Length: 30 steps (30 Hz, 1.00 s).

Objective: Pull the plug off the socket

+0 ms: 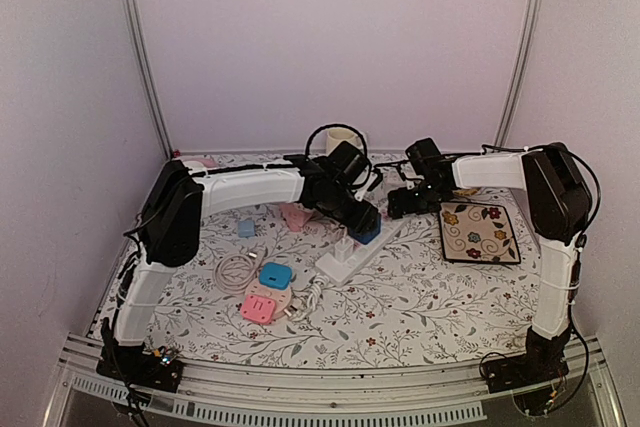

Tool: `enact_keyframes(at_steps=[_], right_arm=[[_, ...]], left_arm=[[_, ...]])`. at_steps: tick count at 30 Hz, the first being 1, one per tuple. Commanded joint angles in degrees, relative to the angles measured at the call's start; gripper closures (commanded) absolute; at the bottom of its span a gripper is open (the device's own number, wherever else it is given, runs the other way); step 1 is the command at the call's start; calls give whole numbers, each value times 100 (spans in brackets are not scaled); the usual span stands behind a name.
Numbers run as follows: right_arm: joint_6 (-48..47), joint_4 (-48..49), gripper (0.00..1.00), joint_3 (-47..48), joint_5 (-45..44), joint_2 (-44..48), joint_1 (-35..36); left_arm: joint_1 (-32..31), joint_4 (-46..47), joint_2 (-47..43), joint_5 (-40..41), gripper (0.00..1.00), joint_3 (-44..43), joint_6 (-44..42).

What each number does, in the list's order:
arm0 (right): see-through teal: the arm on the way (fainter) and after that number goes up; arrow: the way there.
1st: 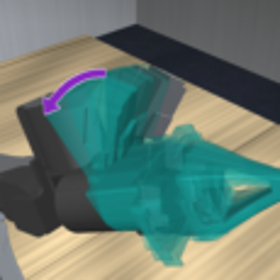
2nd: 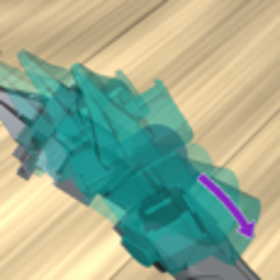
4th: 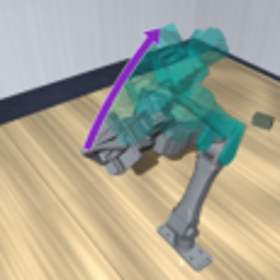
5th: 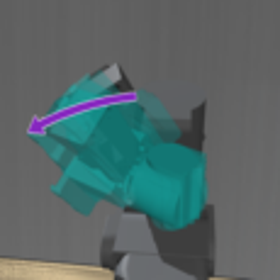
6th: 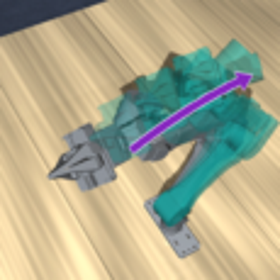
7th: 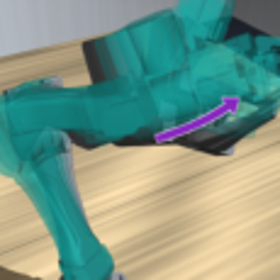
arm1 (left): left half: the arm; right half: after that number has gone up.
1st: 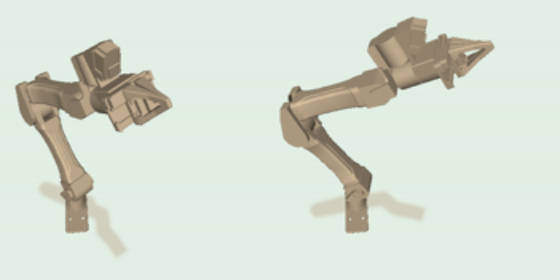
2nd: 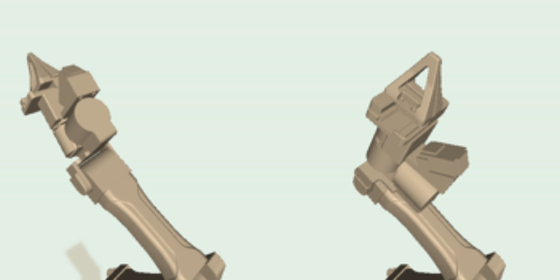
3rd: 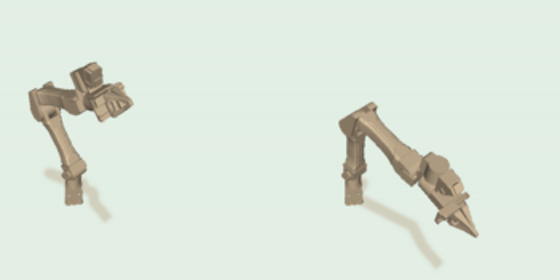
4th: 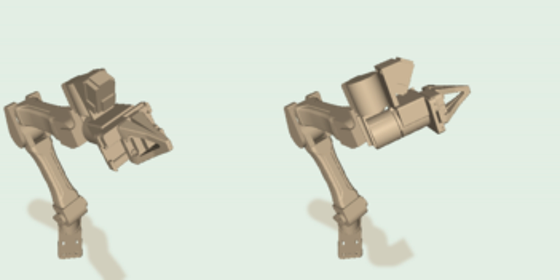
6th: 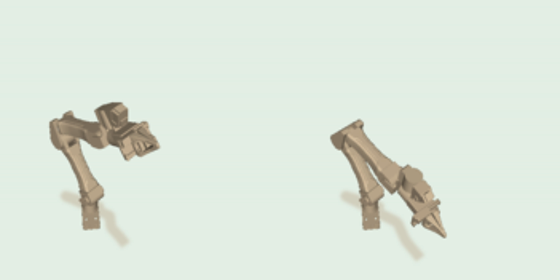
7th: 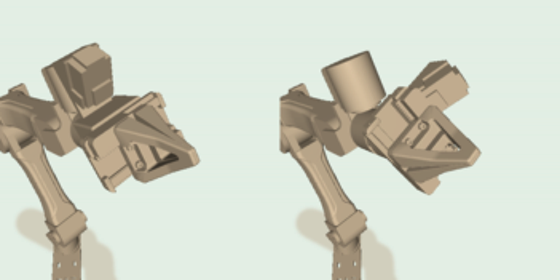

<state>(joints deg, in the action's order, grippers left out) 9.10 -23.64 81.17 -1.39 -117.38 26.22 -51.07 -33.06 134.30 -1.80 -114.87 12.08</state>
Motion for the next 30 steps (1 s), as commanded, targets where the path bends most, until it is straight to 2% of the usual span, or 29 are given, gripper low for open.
enact_keyframes(at_steps=[1, 17, 27, 30], right_arm=[[-154, -563, 13, -162, -308, -412, 15], [-156, -597, 13, -145, -305, -485, 18], [-147, -648, 13, -84, -318, -572, 24], [-153, -660, 13, -60, -314, -583, 24]], left_arm=[[225, 921, -648, -246, 54, -19, 311], [-265, 871, -787, 578, 54, 90, -726], [-353, 902, -878, 788, 54, 91, -923], [-274, 871, -914, 530, 53, 58, -715]])
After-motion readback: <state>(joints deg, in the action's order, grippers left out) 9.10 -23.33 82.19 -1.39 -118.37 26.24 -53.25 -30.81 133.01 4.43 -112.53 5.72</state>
